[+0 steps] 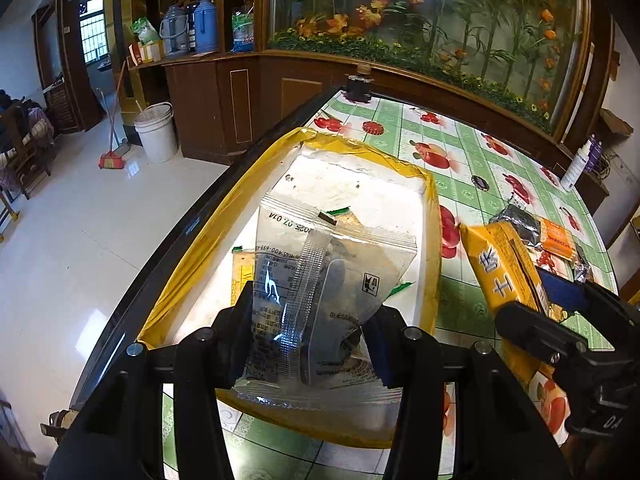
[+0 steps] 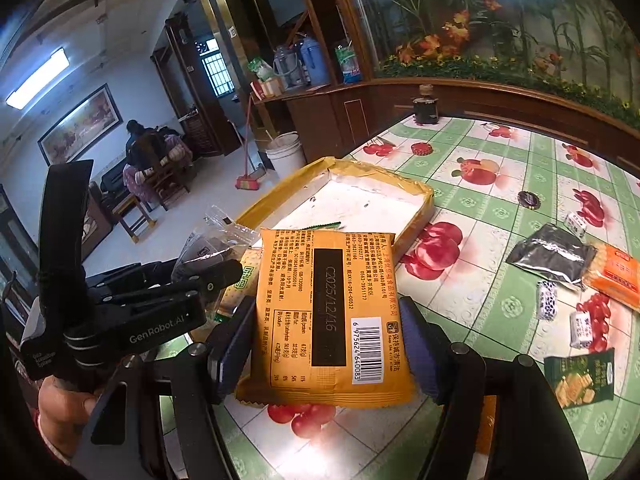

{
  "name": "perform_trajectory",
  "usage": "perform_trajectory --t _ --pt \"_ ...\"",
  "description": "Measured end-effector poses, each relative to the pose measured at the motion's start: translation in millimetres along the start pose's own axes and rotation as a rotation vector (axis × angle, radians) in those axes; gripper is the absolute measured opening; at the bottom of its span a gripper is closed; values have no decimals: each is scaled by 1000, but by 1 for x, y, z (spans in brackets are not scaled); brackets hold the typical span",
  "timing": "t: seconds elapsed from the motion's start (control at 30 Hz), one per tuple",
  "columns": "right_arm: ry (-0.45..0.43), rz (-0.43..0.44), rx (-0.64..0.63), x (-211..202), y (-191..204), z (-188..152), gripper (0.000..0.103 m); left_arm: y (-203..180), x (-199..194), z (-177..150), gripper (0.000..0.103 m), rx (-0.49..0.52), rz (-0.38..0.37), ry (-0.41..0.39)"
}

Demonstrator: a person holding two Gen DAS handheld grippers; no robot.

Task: Organize snacks
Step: 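Carry the clear bag and orange biscuit pack into the tray and release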

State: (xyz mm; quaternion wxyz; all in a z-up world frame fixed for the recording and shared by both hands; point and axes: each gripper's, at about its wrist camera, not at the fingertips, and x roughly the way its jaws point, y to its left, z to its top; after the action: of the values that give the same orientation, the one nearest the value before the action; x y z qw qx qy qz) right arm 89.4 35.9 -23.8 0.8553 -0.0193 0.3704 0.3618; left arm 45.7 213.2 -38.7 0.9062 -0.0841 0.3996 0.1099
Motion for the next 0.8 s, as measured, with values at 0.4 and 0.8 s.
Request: perform_trajectory --t 0.4,0.8 --pt "-1 74 55 42 -9 44 70 4 27 1 47 -18 1 66" --pt "62 86 35 113 -4 63 70 8 46 0 47 -10 24 112"
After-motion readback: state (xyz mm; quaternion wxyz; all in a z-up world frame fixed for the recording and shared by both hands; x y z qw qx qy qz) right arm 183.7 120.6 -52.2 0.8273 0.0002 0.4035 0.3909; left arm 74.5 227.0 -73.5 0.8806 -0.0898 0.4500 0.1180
